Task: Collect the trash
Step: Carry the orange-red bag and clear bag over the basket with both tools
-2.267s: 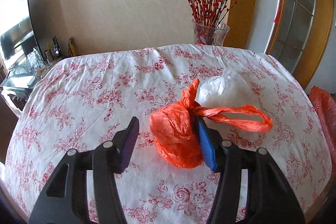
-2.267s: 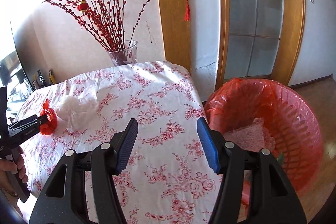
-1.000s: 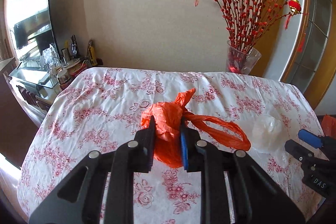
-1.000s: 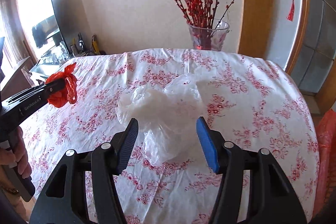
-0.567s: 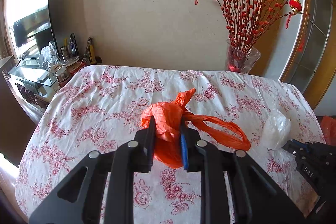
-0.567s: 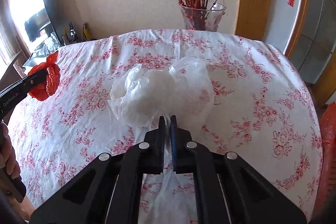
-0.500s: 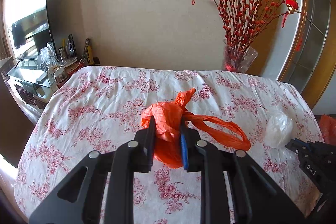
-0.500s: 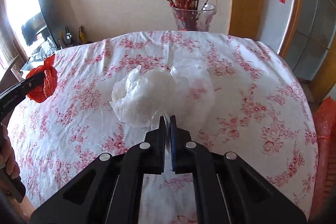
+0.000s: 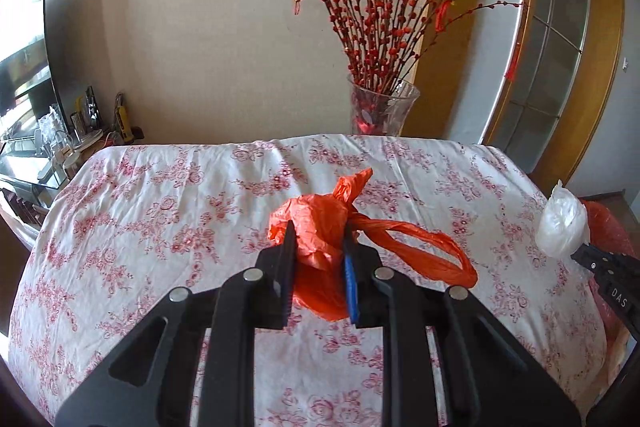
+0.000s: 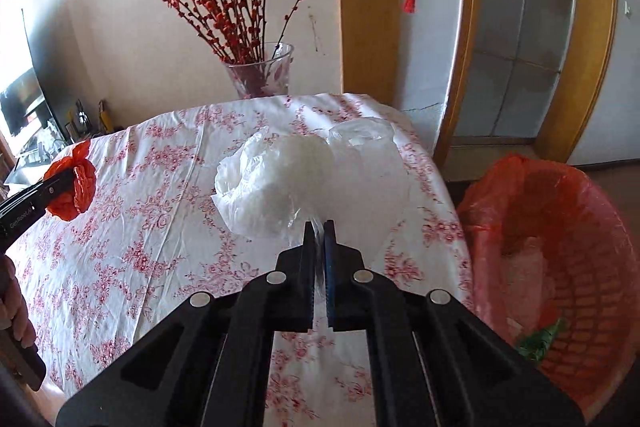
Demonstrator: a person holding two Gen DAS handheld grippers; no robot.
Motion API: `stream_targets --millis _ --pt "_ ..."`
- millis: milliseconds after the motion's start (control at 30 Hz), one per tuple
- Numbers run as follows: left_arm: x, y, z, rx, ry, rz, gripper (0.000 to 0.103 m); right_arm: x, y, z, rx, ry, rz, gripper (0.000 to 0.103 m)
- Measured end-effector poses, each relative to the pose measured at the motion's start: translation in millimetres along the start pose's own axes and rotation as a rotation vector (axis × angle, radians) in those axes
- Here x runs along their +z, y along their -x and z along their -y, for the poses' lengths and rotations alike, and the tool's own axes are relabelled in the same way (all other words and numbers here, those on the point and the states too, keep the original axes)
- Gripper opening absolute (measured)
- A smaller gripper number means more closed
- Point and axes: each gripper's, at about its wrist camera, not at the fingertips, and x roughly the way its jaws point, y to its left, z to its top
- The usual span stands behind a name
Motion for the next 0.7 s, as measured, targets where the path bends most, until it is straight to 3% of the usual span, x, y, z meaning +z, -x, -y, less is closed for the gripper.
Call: stream_targets --millis 700 --pt "-0.9 21.9 99.1 -0.17 -0.08 0.023 0.021 -12.7 63.0 65.0 -0.079 -0.104 0.094 0.004"
